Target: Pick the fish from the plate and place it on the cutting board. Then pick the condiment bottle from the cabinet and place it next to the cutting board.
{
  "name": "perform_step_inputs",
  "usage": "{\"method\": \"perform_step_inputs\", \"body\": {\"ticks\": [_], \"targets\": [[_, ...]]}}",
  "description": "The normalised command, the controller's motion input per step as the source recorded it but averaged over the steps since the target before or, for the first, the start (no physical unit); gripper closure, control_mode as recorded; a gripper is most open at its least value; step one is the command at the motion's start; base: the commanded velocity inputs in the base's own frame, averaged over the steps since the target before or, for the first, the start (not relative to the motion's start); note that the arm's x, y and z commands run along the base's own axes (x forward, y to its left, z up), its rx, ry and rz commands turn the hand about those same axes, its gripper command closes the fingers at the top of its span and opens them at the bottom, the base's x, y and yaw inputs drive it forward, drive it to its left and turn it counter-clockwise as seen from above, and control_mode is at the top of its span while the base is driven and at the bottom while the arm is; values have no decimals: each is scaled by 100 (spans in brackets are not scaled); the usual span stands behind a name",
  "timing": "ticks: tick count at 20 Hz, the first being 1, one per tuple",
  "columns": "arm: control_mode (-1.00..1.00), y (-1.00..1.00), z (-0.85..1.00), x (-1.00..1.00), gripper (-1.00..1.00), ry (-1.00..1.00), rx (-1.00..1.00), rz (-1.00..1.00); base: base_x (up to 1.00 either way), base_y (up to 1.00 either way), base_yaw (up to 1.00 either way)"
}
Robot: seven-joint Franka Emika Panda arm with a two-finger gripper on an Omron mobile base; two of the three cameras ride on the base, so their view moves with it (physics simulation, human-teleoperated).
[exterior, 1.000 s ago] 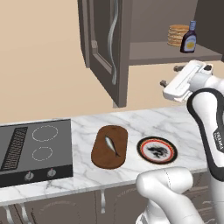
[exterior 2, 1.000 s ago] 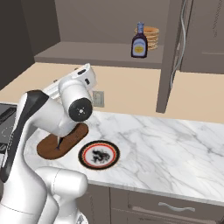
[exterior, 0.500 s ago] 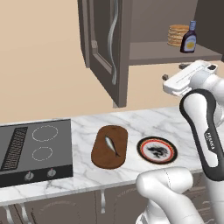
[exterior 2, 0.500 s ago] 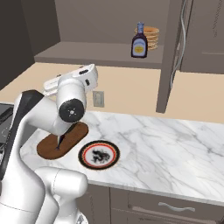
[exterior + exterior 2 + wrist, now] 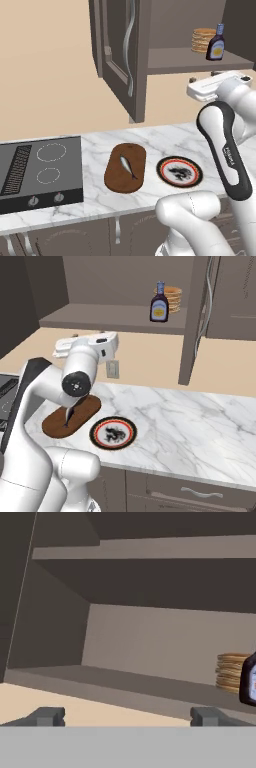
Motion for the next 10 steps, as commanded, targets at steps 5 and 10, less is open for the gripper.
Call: {"method": "perform_step_inputs", "body": {"ticks": [5, 10], "targets": [[-100, -24, 18, 1, -100, 0, 4, -11, 0, 0, 0], [-100, -23, 17, 0, -100, 0, 0, -8, 0, 0, 0]]}}
